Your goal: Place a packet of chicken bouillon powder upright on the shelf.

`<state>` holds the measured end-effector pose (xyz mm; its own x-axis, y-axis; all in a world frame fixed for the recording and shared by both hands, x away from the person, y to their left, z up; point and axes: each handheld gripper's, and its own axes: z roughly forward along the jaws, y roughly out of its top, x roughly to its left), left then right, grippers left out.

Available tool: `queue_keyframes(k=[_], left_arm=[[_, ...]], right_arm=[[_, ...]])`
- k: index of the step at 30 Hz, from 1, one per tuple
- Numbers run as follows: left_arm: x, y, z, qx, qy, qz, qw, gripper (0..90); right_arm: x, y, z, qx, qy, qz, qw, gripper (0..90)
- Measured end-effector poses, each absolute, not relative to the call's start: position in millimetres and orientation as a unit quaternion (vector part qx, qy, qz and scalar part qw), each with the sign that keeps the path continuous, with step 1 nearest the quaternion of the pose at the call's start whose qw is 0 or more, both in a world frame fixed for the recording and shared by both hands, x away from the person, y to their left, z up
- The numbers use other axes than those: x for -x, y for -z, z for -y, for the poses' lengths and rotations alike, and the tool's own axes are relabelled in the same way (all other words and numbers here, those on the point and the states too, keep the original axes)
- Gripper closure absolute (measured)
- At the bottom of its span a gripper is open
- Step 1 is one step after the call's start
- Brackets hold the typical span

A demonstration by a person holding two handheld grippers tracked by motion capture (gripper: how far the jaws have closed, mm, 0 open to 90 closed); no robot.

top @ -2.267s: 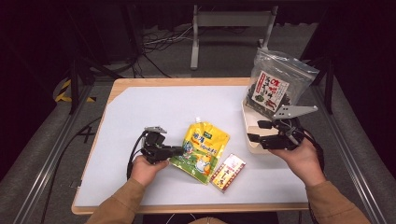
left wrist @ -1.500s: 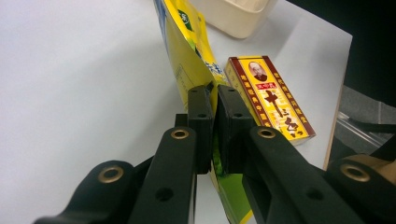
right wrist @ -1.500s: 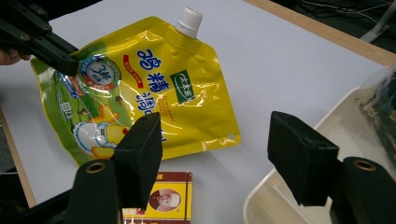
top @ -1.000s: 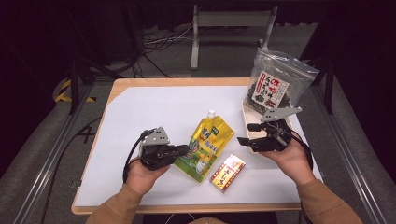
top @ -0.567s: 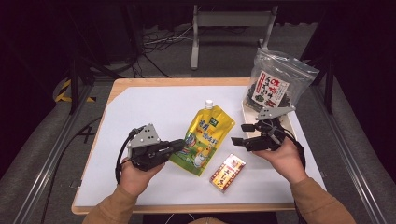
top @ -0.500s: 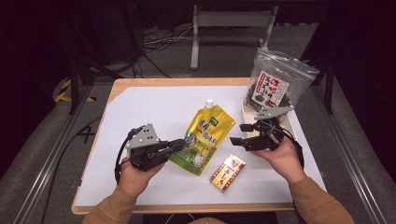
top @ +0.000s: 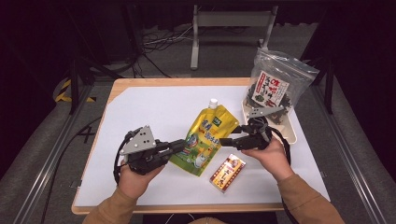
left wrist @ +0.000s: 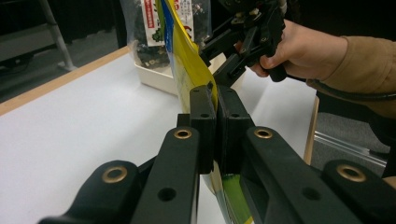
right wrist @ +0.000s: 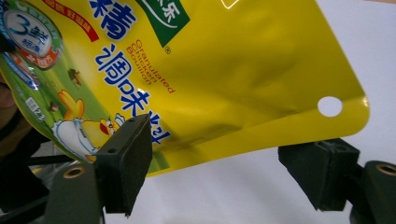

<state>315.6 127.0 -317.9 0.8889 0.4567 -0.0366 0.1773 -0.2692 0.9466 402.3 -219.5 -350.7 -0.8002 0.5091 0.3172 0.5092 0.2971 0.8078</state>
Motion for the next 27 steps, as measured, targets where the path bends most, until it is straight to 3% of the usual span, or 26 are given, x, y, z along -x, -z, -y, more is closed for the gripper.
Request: queue_keyframes(k=[12, 27], left_arm=[[-314.1, 319.7, -126.1, -0.783, -0.114, -0.195, 0.580, 87.5], [-320.4, 324.8, -128.8, -0.784, -0.094, -0.197, 0.582, 87.4]], right_arm=[[-408.7, 360.3, 216.7, 0.322, 0.542, 0.775, 0.050, 28.7], [-403.1, 346.6, 223.6, 0.311, 0.547, 0.776, 0.037, 65.2]])
